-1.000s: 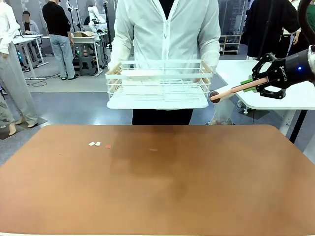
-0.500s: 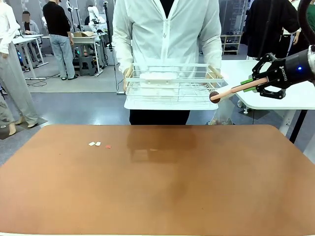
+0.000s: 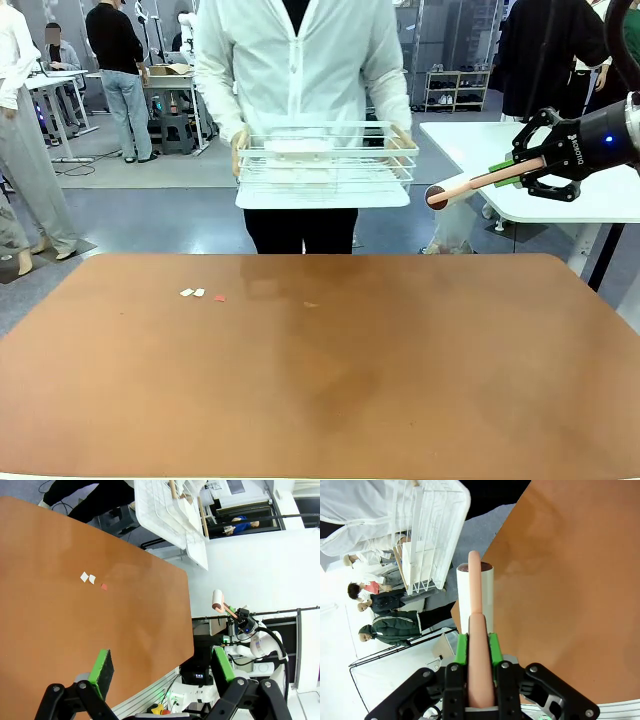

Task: Clean the table.
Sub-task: Clean the table with the Lint Roller when the human lifts the Dish drying rack.

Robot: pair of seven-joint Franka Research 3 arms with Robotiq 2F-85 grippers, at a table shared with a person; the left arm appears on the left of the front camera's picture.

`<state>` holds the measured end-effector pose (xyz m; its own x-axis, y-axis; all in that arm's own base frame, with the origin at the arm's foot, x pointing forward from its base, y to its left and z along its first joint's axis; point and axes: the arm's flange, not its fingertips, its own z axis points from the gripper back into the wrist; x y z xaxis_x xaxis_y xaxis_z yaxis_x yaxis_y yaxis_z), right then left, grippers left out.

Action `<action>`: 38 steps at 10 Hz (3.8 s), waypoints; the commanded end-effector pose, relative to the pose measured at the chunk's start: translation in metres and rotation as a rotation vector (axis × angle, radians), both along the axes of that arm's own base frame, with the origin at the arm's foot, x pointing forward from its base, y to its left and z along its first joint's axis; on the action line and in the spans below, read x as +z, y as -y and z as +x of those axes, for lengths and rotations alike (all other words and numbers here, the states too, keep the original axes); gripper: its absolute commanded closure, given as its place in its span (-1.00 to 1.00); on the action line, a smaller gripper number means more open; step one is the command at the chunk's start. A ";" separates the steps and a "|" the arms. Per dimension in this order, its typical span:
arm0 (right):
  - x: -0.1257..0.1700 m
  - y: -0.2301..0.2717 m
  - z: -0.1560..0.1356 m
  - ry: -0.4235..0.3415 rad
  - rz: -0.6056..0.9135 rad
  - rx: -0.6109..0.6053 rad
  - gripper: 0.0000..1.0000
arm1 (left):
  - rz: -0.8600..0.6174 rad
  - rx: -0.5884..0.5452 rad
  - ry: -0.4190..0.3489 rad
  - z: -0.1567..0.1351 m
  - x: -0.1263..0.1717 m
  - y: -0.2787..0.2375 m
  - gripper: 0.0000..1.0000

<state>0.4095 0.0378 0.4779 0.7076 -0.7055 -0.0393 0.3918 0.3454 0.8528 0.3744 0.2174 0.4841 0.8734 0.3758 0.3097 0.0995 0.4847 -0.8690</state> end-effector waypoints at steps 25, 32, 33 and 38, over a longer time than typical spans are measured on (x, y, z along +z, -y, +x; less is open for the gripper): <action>-0.131 -0.253 0.200 0.021 -0.056 0.814 0.58 | -0.011 -0.005 0.010 -0.002 0.001 -0.002 -1.00; -0.180 -0.340 0.228 0.018 -0.097 0.849 0.58 | -0.011 -0.005 0.010 -0.002 0.001 -0.002 -1.00; -0.185 -0.341 0.229 0.011 -0.094 0.831 0.58 | -0.011 -0.005 0.010 -0.002 0.001 -0.002 -1.00; -0.220 -0.339 0.222 -0.048 -0.072 0.808 0.58 | -0.011 -0.005 0.010 -0.002 0.001 -0.002 -1.00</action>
